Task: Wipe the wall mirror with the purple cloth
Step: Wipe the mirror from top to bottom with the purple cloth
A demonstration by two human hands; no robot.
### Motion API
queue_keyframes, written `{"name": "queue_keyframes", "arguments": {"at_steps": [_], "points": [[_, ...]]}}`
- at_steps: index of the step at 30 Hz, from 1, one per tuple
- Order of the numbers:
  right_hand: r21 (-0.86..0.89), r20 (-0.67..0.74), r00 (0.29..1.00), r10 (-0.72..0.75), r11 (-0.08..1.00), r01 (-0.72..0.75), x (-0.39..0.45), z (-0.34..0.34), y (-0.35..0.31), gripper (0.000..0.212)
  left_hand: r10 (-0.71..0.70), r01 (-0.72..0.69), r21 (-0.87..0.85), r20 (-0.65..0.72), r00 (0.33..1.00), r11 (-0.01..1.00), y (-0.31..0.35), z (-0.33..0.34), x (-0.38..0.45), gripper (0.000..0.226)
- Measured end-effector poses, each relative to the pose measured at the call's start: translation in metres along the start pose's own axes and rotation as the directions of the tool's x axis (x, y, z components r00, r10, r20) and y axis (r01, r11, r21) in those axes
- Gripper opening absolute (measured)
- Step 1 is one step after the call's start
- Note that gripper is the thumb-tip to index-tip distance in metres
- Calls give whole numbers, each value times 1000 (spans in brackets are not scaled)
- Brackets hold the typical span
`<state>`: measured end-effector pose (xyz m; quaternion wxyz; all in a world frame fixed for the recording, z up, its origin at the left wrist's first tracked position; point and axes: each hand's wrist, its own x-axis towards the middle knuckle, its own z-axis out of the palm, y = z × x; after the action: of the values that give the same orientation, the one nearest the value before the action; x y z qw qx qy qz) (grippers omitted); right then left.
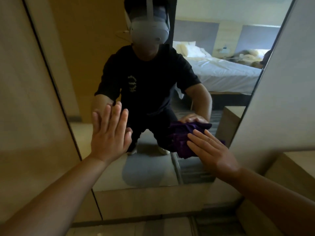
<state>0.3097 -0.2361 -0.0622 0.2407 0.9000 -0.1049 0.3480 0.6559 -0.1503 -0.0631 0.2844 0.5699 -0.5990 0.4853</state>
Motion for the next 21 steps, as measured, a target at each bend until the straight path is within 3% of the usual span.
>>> {"name": "queue_keyframes", "arguments": {"at_steps": [8,14,17,21], "points": [[-154,-297,953,-64,988,18,65,-54,76,40,63,-51,100,-116,991,994,-4,12,-2,64],[-359,-426,889,-170,933,6,118,-80,131,54,66,-57,76,-117,991,995,-4,9,0,71],[-363,-456,876,-158,932,-21,105,-65,125,49,53,-41,91,-132,990,995,-2,8,1,69],[-266,-392,913,-110,964,2,49,-28,98,46,10,-3,79,-88,996,997,2,6,1,66]]}}
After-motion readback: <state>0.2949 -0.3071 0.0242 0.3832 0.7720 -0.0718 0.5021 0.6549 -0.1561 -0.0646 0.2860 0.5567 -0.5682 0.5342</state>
